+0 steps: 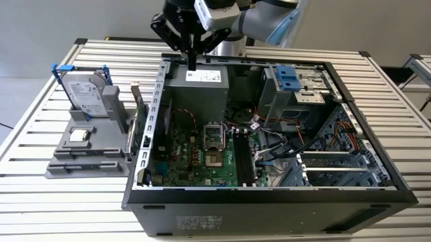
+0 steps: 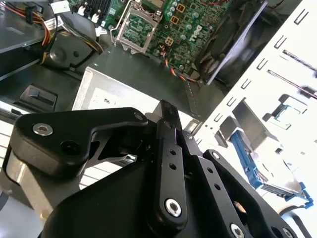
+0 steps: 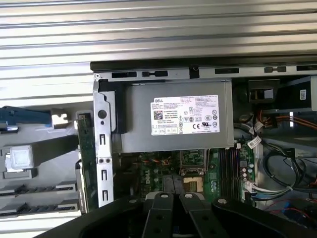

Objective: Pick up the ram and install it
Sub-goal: 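Reach for the ram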

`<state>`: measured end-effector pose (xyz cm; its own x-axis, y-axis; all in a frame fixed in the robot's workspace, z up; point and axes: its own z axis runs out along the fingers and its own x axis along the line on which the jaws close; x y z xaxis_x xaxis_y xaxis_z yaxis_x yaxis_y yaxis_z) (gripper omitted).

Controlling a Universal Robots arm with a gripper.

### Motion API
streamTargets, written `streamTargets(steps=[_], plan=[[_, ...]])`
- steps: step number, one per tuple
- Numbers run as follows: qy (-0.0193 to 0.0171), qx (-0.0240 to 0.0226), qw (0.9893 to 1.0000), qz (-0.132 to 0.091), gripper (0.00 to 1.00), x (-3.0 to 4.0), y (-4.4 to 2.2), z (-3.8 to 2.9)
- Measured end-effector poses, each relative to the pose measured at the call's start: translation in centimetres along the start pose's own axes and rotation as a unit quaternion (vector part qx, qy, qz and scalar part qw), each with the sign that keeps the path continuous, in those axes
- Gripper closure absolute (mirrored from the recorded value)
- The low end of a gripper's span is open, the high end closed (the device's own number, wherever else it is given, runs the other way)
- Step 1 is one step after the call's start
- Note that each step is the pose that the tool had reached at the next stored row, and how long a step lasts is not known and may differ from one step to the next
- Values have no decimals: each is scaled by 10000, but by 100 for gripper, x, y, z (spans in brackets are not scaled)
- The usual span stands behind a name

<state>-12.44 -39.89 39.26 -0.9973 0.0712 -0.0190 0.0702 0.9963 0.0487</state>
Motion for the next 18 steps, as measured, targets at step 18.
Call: streamTargets(steps=[18], plan=[[0, 0, 10000, 0, 100, 56, -4, -1]])
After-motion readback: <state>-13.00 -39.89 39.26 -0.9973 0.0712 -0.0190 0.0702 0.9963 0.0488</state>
